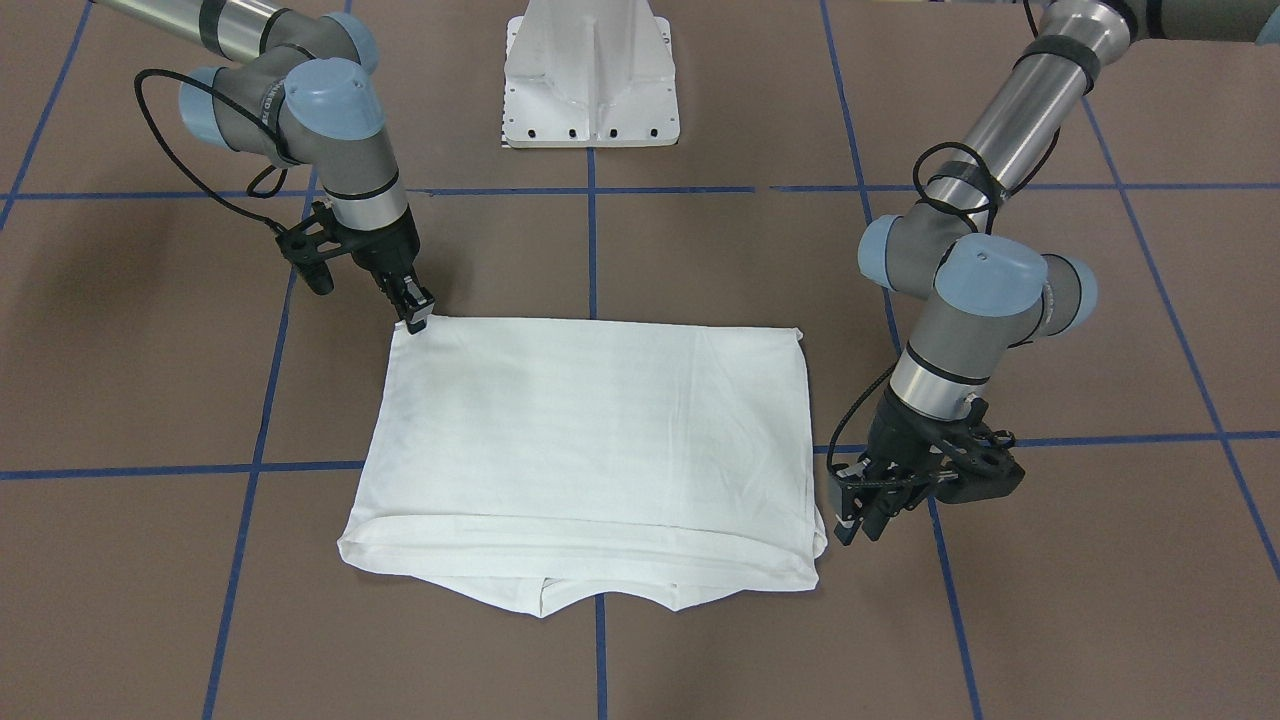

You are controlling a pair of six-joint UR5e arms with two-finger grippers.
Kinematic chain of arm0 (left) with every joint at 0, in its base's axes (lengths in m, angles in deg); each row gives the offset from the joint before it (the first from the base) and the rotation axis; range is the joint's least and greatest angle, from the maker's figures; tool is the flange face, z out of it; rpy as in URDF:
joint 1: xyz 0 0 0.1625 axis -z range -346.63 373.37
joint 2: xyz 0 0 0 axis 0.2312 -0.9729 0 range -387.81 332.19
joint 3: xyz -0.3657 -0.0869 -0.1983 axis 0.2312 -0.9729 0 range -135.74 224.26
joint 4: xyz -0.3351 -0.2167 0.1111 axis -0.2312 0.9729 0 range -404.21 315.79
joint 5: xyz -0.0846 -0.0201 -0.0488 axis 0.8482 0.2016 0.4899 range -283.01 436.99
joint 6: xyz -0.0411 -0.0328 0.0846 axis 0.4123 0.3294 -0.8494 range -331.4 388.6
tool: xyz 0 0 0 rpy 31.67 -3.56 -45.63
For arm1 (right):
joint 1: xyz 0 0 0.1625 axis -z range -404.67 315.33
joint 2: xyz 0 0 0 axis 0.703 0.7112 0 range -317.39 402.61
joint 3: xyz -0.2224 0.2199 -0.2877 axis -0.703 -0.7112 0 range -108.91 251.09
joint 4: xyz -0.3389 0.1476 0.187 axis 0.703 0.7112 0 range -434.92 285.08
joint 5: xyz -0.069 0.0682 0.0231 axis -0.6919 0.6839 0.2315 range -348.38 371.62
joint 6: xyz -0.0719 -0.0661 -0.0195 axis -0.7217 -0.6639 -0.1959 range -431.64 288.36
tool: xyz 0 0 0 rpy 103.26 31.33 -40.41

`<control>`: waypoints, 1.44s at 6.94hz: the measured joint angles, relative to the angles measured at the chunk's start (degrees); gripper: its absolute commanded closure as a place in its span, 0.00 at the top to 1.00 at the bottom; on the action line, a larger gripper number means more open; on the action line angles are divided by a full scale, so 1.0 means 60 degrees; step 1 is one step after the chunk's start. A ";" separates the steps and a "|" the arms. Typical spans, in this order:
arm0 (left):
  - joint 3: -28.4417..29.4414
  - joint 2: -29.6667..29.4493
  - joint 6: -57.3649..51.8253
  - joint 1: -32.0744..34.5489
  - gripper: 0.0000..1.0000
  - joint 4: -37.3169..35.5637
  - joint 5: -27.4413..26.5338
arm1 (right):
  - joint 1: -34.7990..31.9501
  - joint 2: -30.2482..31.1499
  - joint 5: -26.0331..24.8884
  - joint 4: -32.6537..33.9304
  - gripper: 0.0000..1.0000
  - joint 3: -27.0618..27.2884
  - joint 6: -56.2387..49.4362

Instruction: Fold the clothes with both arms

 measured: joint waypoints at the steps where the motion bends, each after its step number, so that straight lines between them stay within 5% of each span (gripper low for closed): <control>1: -0.0184 0.0088 0.0007 0.0007 0.44 -0.0003 0.0006 | -0.0016 0.0190 0.0181 0.0003 0.00 0.0356 0.0002; 5: -0.2232 0.0912 0.1342 -0.0181 0.47 -0.0105 0.0764 | 0.1259 0.2380 0.0929 0.0141 0.00 0.3266 0.0694; 8: -0.5587 0.3267 0.3329 -0.1573 0.61 -0.0390 0.1522 | 0.2897 0.3458 0.2310 0.0115 0.00 0.4190 0.0867; 10: -0.6325 0.3778 0.4582 -0.2965 0.70 -0.1037 0.1354 | 0.3530 0.3718 0.2734 0.0115 0.00 0.4387 0.0894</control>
